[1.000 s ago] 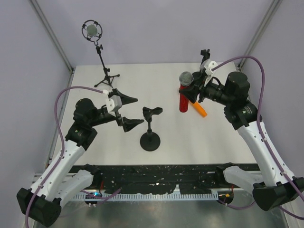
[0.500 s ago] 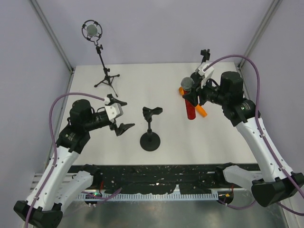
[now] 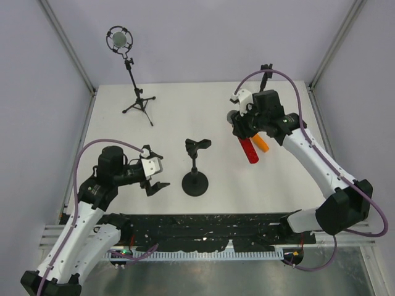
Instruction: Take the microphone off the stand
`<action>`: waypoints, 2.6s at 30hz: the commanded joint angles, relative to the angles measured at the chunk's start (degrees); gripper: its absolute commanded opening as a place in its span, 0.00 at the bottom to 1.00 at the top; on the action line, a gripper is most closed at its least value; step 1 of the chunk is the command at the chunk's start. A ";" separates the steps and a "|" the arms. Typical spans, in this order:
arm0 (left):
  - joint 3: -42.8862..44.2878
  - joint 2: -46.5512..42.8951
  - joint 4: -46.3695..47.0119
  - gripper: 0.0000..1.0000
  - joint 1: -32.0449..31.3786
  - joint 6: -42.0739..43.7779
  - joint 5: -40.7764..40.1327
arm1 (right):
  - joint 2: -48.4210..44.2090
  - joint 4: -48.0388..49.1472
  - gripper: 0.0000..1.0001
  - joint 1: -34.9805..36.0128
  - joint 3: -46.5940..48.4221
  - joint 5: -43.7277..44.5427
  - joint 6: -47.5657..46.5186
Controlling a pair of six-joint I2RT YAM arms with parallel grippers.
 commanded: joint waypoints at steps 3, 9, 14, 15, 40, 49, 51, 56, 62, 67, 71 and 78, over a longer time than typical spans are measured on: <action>-2.91 -2.23 2.43 1.00 2.01 -0.16 3.88 | 6.52 -0.14 0.24 2.39 3.79 8.28 -2.75; -3.79 -2.23 1.99 1.00 2.89 -0.51 6.87 | 14.51 3.29 0.24 3.18 4.75 12.06 -4.42; -4.05 -1.97 2.17 1.00 3.77 -0.95 8.10 | 21.37 2.24 0.23 3.53 9.75 13.37 -4.77; -4.05 -1.88 2.17 1.00 3.86 -0.87 8.28 | 23.12 1.89 0.23 3.53 10.55 13.73 -4.86; -4.32 0.41 3.22 1.00 5.44 -1.66 11.00 | 43.97 0.30 0.28 4.06 22.33 24.89 -4.34; -4.23 0.50 3.40 1.00 5.36 -2.10 12.23 | 45.47 -1.27 0.51 4.06 24.27 24.89 -3.63; -4.23 0.50 3.40 1.00 5.44 -2.18 12.41 | 44.85 -1.36 0.55 4.06 24.44 24.37 -3.37; -4.14 0.50 3.49 1.00 5.44 -2.36 12.94 | 42.48 -2.24 0.65 4.06 25.05 22.35 -3.10; -4.49 0.32 3.57 1.00 5.44 -2.36 13.03 | 35.02 -4.44 0.70 4.15 25.50 16.64 -3.10; -4.49 0.15 3.66 1.00 5.44 -2.54 13.20 | 23.52 -3.39 0.75 4.06 22.43 8.39 -3.98; -4.84 0.14 4.10 1.00 5.53 -2.71 13.11 | 14.89 0.12 0.79 4.06 14.97 1.89 -5.03; -4.93 0.06 4.36 1.00 5.97 -2.89 13.64 | -0.12 14.32 0.83 4.15 -2.34 -14.72 -7.93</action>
